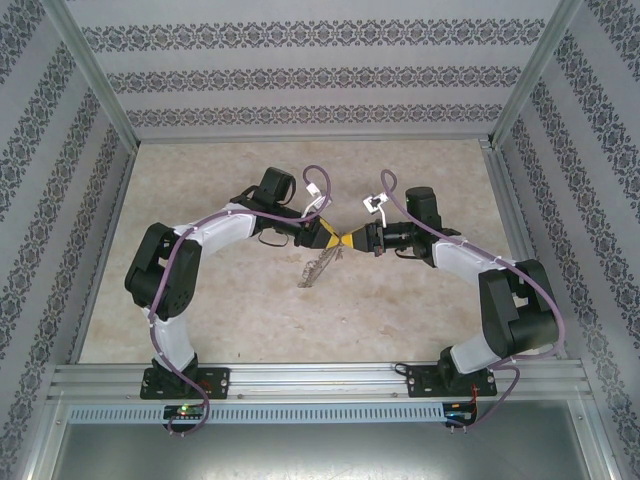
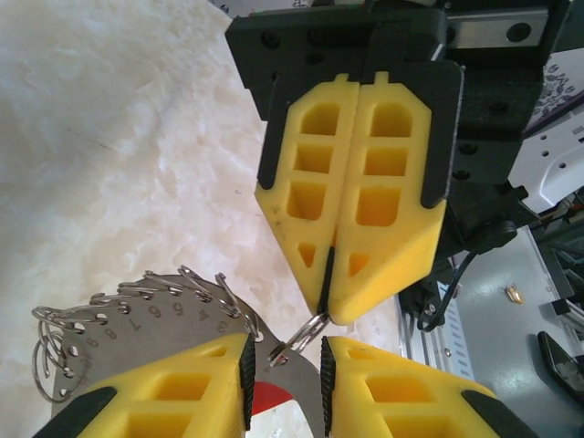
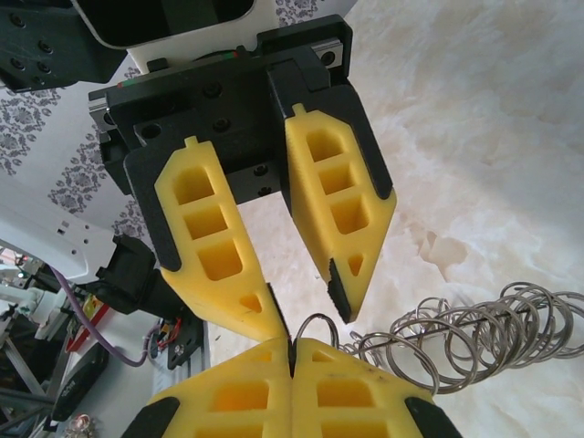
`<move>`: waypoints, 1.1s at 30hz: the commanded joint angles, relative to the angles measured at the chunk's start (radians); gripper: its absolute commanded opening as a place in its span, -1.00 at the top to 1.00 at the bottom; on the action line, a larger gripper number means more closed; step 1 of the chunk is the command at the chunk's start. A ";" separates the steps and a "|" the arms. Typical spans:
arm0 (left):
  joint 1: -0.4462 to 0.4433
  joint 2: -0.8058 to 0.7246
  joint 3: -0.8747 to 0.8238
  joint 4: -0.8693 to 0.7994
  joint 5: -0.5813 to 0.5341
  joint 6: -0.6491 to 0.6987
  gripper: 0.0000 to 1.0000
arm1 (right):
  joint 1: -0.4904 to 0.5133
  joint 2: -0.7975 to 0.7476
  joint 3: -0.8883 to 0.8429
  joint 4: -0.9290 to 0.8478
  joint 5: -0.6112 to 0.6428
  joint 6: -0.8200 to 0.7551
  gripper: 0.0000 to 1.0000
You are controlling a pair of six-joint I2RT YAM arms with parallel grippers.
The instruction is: Put the keys on the keyring
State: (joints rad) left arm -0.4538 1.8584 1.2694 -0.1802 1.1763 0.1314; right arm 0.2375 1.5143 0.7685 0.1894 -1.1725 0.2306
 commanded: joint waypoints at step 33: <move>-0.023 0.036 0.068 -0.073 0.094 0.056 0.72 | -0.012 0.027 0.037 -0.007 -0.024 -0.052 1.00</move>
State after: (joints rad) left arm -0.4587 1.8908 1.3117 -0.2337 1.2186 0.1589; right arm 0.2310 1.5311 0.7727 0.1711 -1.1759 0.2081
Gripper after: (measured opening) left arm 0.143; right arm 0.051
